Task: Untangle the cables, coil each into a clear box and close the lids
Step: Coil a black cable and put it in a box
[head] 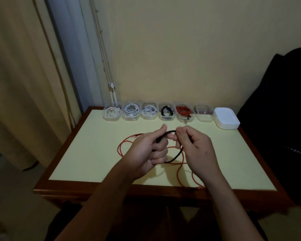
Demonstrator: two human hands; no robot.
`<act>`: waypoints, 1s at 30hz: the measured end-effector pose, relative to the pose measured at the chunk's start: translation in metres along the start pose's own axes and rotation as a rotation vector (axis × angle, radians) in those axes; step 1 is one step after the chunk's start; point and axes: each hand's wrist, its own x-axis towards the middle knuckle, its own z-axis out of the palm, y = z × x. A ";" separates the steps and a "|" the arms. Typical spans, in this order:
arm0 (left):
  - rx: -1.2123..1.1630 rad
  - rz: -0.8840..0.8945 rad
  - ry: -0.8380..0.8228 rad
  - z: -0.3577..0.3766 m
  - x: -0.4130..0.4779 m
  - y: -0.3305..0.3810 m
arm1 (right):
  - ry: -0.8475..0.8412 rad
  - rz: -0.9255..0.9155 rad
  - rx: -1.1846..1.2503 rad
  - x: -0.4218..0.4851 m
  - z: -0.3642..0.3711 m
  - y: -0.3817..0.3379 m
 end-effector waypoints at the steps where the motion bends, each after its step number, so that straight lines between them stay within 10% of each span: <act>1: 0.032 0.035 0.015 0.002 -0.001 -0.003 | 0.018 0.011 -0.001 -0.002 0.000 -0.002; 30: -0.484 0.256 0.253 -0.026 -0.045 0.018 | 0.119 -0.006 -0.130 -0.018 -0.027 0.005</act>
